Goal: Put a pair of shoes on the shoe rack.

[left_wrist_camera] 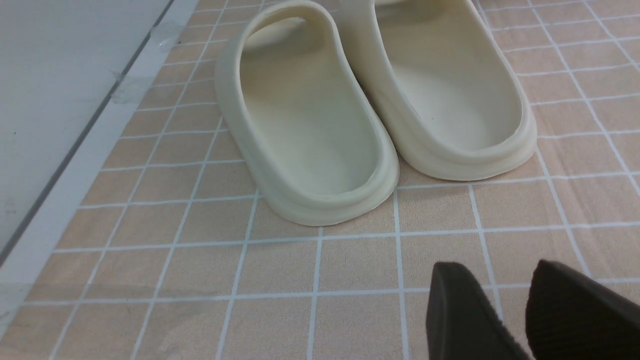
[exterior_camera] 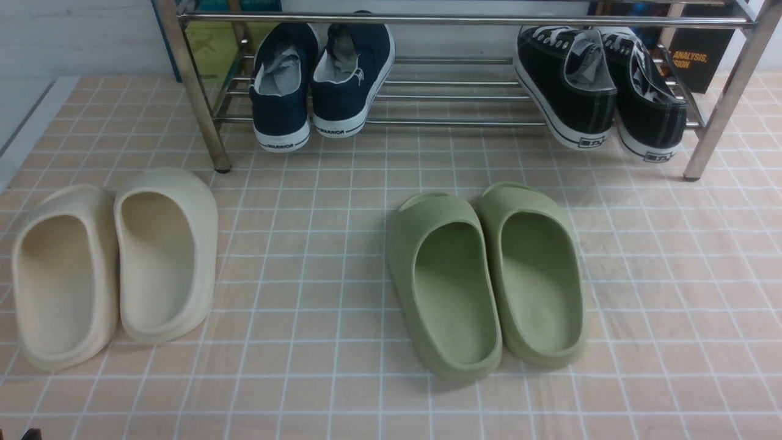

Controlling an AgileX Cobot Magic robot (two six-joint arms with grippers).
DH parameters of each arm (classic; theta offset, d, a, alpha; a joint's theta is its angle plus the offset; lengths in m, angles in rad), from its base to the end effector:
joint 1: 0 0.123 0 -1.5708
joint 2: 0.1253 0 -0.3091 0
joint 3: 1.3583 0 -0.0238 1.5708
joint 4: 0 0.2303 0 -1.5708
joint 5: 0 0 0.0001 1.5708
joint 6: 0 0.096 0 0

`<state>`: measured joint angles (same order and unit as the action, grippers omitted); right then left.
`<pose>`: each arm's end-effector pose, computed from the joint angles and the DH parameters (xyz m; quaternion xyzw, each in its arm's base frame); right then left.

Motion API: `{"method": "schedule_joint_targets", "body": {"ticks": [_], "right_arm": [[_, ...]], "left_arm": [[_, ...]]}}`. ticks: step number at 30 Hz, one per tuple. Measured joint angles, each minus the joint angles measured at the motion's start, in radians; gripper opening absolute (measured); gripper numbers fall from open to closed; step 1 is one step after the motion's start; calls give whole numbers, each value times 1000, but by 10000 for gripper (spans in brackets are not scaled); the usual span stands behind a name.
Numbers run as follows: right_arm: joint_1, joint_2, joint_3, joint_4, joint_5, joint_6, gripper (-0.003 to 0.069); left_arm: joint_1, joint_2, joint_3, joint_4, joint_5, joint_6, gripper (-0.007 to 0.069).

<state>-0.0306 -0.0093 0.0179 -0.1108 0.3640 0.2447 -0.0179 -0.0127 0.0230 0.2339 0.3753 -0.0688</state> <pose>0.0126 -0.0042 0.1737 0.0803 0.7958 0.0174 0.6000 0.0124 0.0080 0.1718 0.0416 0.8002 0.0732 0.5938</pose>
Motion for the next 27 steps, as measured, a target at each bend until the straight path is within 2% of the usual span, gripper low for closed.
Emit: {"method": "schedule_joint_targets", "body": {"ticks": [27], "right_arm": [[0,0,0,0,0,2,-4]], "left_arm": [[0,0,0,0,0,0,238]]}}
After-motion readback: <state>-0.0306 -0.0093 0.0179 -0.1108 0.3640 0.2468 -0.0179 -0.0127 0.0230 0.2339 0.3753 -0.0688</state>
